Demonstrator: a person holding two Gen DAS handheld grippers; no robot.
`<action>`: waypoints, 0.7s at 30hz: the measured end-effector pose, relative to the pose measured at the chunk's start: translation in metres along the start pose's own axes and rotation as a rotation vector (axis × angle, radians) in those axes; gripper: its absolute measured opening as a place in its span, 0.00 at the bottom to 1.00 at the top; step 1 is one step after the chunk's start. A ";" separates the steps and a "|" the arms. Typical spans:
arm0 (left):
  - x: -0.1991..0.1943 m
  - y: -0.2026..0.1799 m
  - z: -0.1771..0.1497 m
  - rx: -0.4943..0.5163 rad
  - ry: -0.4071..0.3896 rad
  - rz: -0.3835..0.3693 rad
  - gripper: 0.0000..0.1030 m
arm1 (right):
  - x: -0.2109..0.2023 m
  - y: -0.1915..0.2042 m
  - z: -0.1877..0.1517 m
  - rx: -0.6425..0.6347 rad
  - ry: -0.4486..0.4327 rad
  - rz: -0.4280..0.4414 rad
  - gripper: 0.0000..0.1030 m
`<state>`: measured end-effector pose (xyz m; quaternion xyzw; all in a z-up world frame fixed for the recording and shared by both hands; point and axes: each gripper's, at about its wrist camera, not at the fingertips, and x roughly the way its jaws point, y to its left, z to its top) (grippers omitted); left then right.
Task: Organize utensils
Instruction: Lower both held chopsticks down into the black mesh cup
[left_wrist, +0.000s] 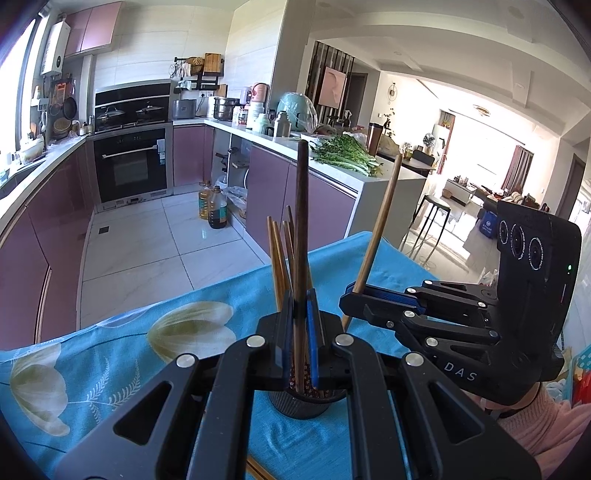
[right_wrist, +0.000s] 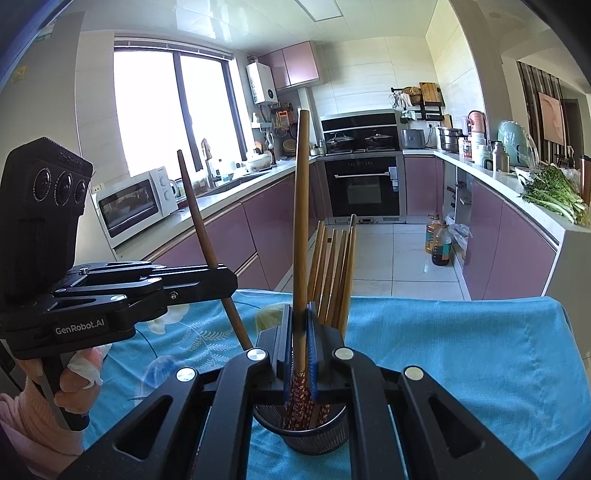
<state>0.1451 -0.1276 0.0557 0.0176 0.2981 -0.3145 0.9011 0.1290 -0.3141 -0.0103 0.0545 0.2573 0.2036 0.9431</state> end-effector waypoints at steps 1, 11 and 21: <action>0.002 0.000 0.000 0.002 0.004 0.000 0.07 | 0.000 -0.004 -0.001 0.002 0.004 0.001 0.06; 0.011 0.000 -0.003 0.022 0.039 0.012 0.07 | 0.012 -0.006 -0.008 0.007 0.046 0.016 0.06; 0.023 0.001 -0.005 0.046 0.087 0.021 0.07 | 0.022 -0.008 -0.014 0.022 0.074 0.023 0.06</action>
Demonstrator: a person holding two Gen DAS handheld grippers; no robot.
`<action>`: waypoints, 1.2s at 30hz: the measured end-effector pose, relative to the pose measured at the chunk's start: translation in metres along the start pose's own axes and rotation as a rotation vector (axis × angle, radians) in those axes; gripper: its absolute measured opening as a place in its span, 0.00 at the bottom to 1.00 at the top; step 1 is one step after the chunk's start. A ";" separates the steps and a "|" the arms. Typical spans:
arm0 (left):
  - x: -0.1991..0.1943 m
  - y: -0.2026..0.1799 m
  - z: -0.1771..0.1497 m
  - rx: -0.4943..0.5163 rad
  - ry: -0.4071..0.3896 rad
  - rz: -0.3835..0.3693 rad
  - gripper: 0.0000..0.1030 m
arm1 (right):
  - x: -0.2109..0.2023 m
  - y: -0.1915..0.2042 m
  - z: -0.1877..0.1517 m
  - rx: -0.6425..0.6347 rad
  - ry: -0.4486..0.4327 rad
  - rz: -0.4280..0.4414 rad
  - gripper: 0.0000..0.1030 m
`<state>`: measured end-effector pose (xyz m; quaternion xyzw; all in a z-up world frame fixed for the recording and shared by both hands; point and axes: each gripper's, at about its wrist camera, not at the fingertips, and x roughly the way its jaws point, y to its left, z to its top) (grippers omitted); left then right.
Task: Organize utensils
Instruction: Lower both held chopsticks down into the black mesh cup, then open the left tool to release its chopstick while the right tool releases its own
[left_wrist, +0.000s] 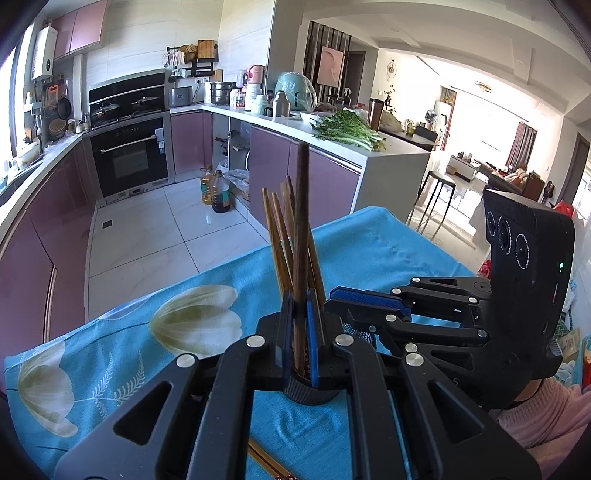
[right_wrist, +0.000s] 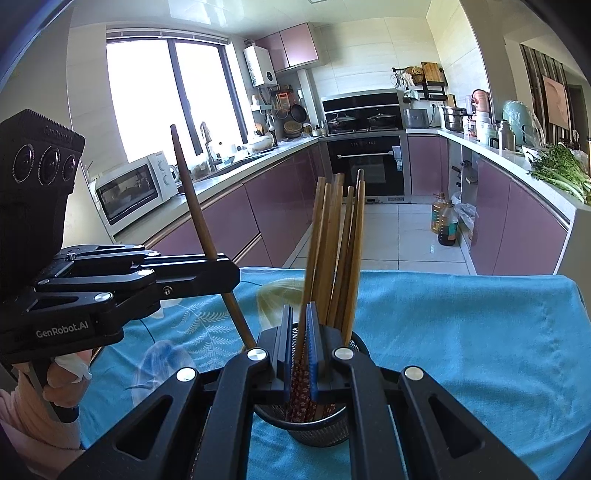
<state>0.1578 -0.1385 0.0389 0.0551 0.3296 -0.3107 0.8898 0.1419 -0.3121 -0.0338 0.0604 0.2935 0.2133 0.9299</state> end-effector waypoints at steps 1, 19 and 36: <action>0.002 0.000 0.000 0.000 0.003 -0.003 0.07 | 0.001 -0.001 -0.001 0.002 0.003 -0.001 0.06; 0.043 0.015 -0.007 -0.052 0.064 -0.033 0.08 | 0.000 -0.010 -0.007 0.032 0.025 0.010 0.08; -0.002 0.015 -0.051 -0.071 -0.062 0.118 0.47 | -0.017 0.020 -0.019 -0.050 0.030 0.084 0.28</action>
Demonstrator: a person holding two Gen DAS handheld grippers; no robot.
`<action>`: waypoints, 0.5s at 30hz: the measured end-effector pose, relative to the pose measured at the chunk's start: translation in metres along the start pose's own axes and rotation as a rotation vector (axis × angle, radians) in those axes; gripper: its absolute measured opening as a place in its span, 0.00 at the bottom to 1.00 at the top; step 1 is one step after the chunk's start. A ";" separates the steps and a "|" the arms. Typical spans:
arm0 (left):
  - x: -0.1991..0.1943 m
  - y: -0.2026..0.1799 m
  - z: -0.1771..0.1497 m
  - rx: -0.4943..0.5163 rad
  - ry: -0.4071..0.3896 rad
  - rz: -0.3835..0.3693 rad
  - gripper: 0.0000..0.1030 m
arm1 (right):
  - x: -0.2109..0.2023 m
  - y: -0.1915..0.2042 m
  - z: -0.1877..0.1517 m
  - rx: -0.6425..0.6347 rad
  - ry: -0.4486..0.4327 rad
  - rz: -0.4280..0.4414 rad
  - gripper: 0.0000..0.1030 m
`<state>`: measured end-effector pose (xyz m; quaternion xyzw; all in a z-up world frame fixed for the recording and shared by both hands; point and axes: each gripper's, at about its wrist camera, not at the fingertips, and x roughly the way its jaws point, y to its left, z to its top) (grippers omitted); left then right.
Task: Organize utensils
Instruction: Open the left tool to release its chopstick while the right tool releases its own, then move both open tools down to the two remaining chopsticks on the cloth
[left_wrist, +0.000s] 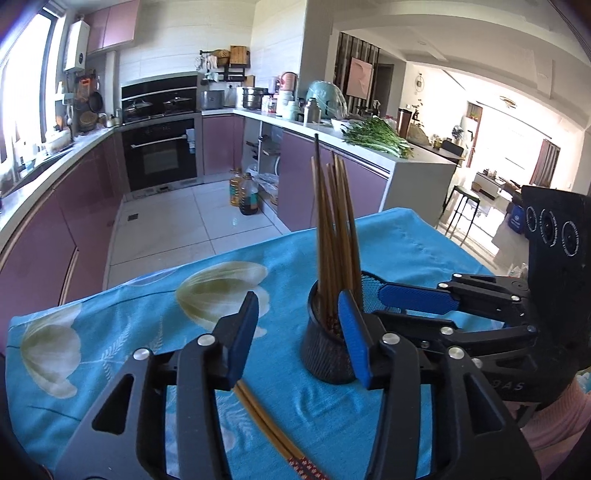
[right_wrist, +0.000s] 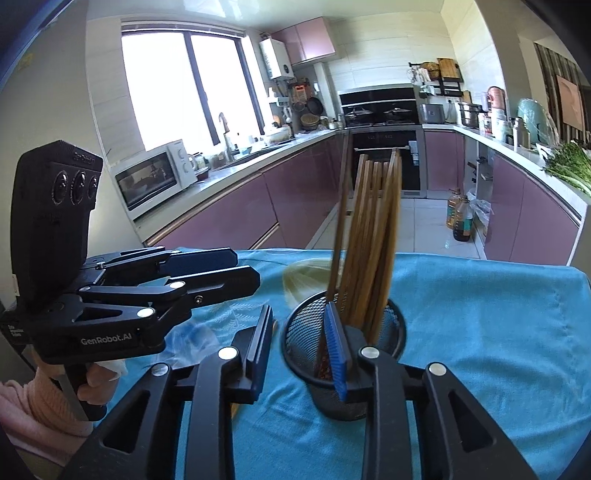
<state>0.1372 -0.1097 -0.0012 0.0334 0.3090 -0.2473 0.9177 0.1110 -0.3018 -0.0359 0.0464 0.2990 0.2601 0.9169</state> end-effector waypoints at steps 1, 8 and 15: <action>-0.004 0.002 -0.005 -0.004 -0.006 0.012 0.53 | -0.001 0.003 -0.001 -0.008 0.000 0.006 0.29; -0.025 0.020 -0.042 -0.027 -0.026 0.109 0.75 | 0.007 0.030 -0.022 -0.064 0.062 0.062 0.38; -0.032 0.046 -0.076 -0.094 0.003 0.195 0.81 | 0.042 0.037 -0.047 -0.049 0.182 0.044 0.41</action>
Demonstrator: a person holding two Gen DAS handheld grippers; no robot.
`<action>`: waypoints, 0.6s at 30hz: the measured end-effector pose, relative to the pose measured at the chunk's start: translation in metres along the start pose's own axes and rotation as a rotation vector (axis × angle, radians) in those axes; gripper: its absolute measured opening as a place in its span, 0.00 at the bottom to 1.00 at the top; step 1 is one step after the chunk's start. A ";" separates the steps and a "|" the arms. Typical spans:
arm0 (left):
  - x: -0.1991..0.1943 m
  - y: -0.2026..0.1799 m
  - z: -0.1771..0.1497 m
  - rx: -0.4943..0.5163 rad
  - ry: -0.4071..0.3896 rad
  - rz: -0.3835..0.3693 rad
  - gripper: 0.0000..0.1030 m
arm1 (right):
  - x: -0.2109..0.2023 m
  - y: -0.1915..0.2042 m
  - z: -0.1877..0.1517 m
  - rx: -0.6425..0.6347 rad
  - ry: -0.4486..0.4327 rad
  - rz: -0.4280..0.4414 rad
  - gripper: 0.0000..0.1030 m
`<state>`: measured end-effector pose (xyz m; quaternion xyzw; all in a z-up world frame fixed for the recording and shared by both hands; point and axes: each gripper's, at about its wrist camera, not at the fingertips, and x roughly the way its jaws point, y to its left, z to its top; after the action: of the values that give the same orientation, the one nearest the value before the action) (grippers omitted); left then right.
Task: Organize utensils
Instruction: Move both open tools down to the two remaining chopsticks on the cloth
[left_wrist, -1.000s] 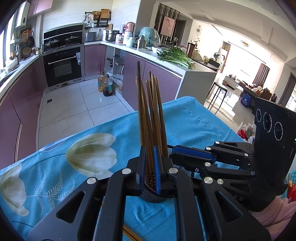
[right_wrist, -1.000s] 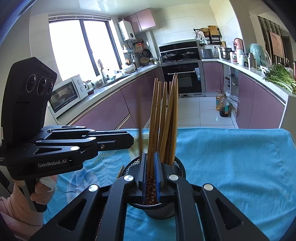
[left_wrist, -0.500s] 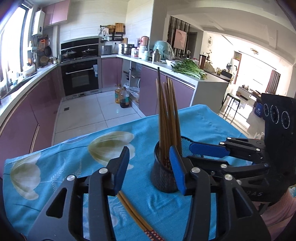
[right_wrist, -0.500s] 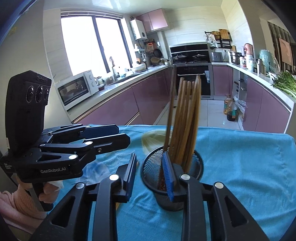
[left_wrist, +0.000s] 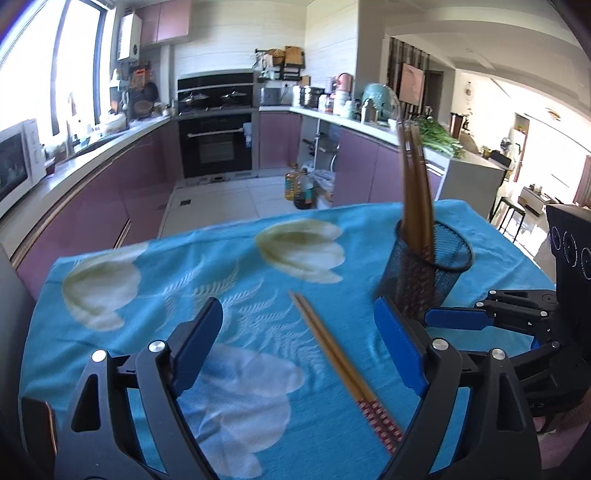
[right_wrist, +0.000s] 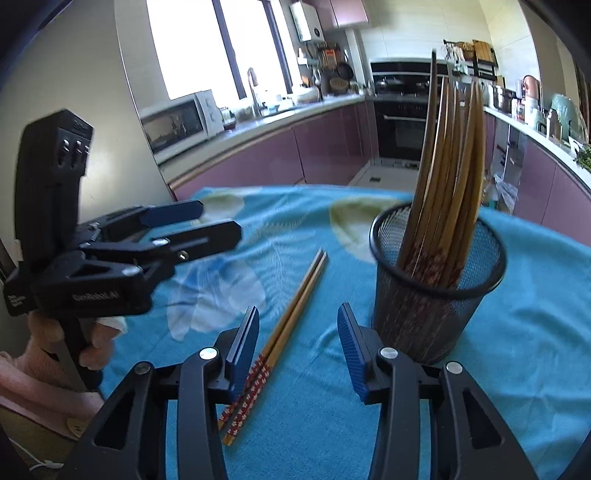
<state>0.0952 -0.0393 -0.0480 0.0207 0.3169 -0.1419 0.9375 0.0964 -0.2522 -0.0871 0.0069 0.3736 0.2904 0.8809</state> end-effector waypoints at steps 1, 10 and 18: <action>0.002 0.005 -0.005 -0.012 0.015 0.003 0.80 | 0.007 0.001 -0.002 0.004 0.019 0.007 0.41; 0.015 0.023 -0.026 -0.059 0.086 0.016 0.74 | 0.033 0.005 -0.010 0.013 0.096 -0.009 0.33; 0.029 0.023 -0.030 -0.074 0.127 -0.001 0.68 | 0.045 0.011 -0.014 0.009 0.127 -0.021 0.27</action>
<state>0.1059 -0.0203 -0.0910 -0.0054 0.3810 -0.1288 0.9155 0.1062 -0.2231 -0.1241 -0.0117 0.4298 0.2795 0.8585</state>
